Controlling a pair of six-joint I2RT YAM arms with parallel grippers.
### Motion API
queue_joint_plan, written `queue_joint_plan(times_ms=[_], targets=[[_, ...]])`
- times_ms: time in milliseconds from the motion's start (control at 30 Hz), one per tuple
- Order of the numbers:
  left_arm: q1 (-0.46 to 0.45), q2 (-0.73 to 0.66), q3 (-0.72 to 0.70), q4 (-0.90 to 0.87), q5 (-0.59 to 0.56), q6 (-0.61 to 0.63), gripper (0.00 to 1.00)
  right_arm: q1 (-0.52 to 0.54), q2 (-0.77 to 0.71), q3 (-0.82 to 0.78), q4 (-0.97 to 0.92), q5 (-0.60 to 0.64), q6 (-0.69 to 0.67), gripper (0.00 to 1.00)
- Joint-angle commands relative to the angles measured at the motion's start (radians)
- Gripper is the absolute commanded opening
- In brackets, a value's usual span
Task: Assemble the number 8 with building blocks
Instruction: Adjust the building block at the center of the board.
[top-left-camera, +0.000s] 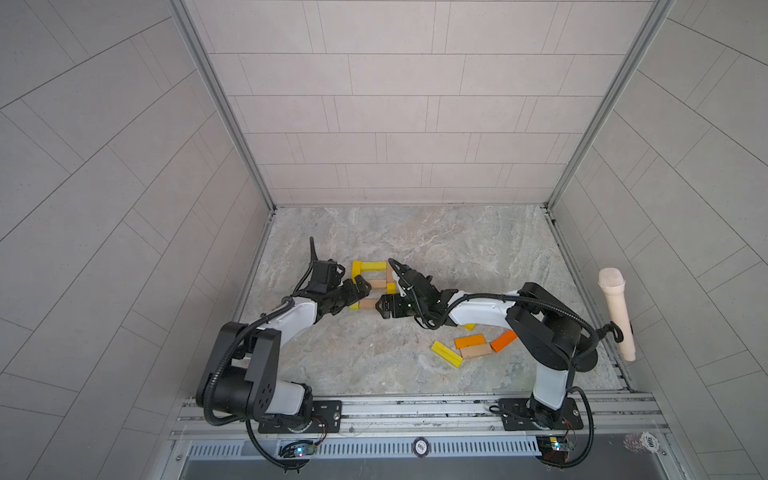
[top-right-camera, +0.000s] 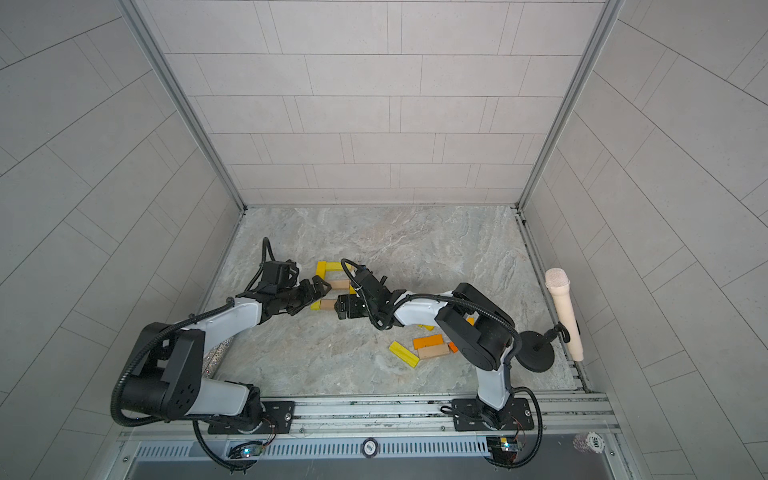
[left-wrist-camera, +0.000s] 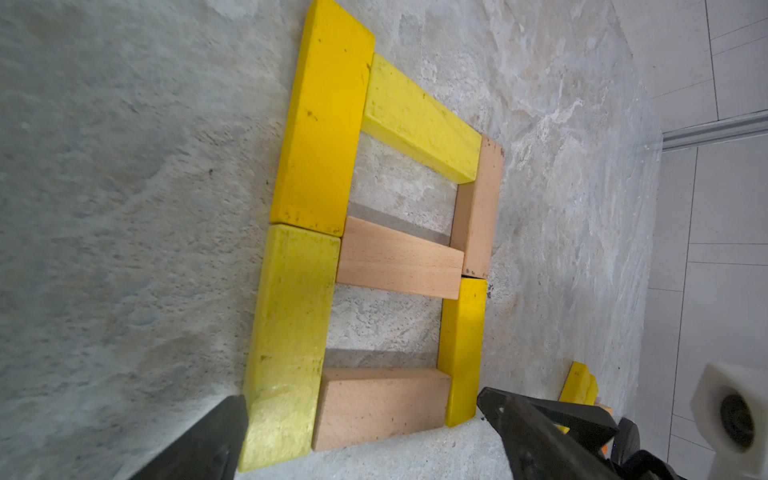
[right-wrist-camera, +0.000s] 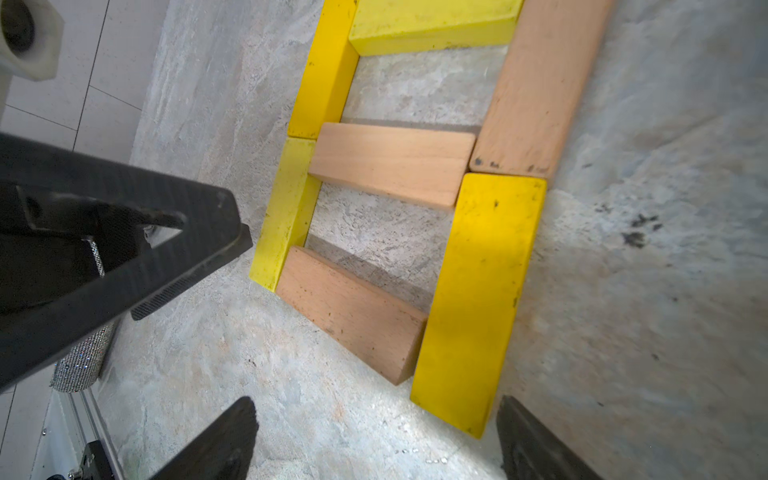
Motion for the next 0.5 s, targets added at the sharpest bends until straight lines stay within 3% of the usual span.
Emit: queue_joint_plan(times_ms=[0,467], targets=[[0.006,0.011,-0.014,0.015,0.006,-0.008,1.00,0.007,0.021,0.010,0.025,-0.003,0.030,0.91],[0.009,0.023,-0.011,0.025,0.013,-0.002,1.00,0.007,0.027,0.003,0.052,-0.025,0.043,0.91]])
